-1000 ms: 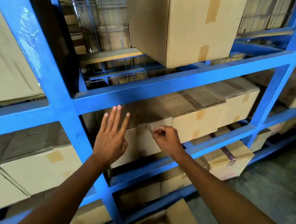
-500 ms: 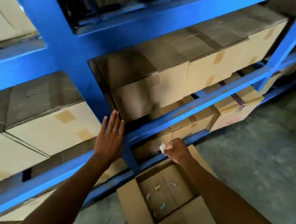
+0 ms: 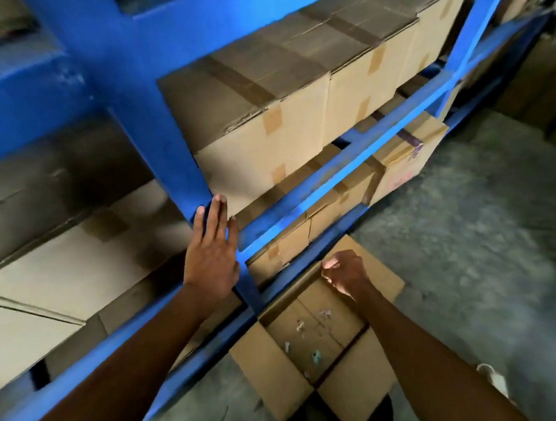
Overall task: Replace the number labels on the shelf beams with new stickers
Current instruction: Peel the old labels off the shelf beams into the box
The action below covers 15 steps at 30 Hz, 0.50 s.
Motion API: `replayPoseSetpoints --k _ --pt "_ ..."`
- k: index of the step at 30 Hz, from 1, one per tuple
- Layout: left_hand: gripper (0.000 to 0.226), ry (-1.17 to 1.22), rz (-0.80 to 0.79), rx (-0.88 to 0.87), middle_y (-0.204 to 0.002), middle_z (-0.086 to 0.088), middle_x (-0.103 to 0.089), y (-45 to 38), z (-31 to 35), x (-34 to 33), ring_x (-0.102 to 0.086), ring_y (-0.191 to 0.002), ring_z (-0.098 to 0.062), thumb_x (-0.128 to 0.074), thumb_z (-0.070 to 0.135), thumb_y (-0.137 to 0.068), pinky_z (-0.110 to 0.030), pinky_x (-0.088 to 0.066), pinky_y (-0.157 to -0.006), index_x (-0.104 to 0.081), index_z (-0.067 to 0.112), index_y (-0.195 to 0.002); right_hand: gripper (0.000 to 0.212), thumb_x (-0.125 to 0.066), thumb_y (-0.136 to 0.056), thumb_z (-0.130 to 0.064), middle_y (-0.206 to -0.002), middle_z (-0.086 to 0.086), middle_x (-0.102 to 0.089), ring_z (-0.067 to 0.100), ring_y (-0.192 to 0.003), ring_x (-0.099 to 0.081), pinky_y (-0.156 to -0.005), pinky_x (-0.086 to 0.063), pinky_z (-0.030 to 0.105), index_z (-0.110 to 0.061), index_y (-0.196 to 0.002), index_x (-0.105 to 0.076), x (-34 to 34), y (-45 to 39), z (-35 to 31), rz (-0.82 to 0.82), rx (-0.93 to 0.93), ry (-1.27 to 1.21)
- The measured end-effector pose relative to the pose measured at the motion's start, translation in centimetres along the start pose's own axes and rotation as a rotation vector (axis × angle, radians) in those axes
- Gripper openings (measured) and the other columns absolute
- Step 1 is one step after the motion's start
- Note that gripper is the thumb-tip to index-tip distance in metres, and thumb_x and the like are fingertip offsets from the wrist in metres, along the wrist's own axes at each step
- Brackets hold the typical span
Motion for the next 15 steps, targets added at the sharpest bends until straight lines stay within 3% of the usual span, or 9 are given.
replayPoseSetpoints --k 3,7,10,12,14,15 --pt "0.082 0.058 0.012 -0.010 -0.154 -0.029 0.001 0.0 0.0 0.1 0.010 -0.143 -0.040 -0.054 0.049 -0.077 -0.053 0.009 -0.113 -0.026 0.006 -0.141 0.024 -0.058 -0.084 -0.005 -0.104 0.022 -0.065 0.020 -0.080 -0.057 -0.070 -0.047 0.022 0.004 -0.106 -0.063 0.5 0.4 0.8 0.001 0.001 -0.018" --pt "0.076 0.249 -0.005 -0.057 -0.155 -0.026 -0.003 -0.1 1.5 0.5 0.007 -0.144 -0.038 -0.056 0.044 -0.080 -0.051 0.004 -0.115 -0.027 0.010 -0.142 0.019 -0.055 -0.084 -0.004 -0.108 0.027 -0.065 0.035 -0.098 -0.064 -0.082 -0.048 0.035 0.006 -0.097 -0.065 2.2 2.2 1.4 0.097 0.004 0.007" --pt "0.071 0.408 -0.055 -0.197 -0.156 -0.024 0.001 -0.8 5.2 1.7 0.012 -0.144 -0.036 -0.048 0.041 -0.088 -0.050 0.004 -0.116 -0.019 0.011 -0.145 0.009 -0.059 -0.082 -0.007 -0.095 0.018 -0.069 0.028 -0.089 -0.064 -0.074 -0.046 0.028 -0.007 -0.083 -0.068 4.9 4.5 2.7 0.155 0.012 0.017" --pt "0.069 0.505 -0.051 -0.285 -0.157 -0.018 -0.007 -1.2 8.8 3.4 0.005 -0.145 -0.033 -0.048 0.041 -0.088 -0.047 0.000 -0.116 -0.022 0.012 -0.144 0.018 -0.059 -0.080 -0.011 -0.079 0.013 -0.064 0.024 -0.079 -0.061 -0.068 -0.042 0.026 -0.021 -0.066 -0.059 7.8 6.5 4.6 0.235 -0.018 0.002" --pt "0.067 0.563 -0.034 -0.392 -0.153 -0.015 -0.022 -1.2 12.4 5.6 -0.008 -0.144 -0.031 -0.049 0.043 -0.086 -0.044 -0.012 -0.116 -0.027 0.013 -0.142 0.027 -0.058 -0.081 -0.014 -0.073 0.011 -0.056 0.020 -0.075 -0.057 -0.065 -0.037 0.025 -0.021 -0.056 -0.050 10.7 8.3 6.8 0.305 -0.050 0.002" --pt "0.066 0.569 -0.021 -0.453 -0.150 -0.015 -0.027 -1.1 14.1 6.7 -0.013 -0.143 -0.031 -0.048 0.043 -0.086 -0.043 -0.017 -0.114 -0.028 0.013 -0.141 0.024 -0.058 -0.081 -0.014 -0.074 0.015 -0.059 0.022 -0.076 -0.059 -0.065 -0.038 0.026 -0.017 -0.058 -0.054 12.0 9.4 7.8 0.329 -0.065 0.008"
Point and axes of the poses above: each hand's wrist, its own y-axis away from the middle knuckle, its own x-axis out of the back of the hand, z = x × y, the point moved 2 cm from there along -y, towards the middle knuckle
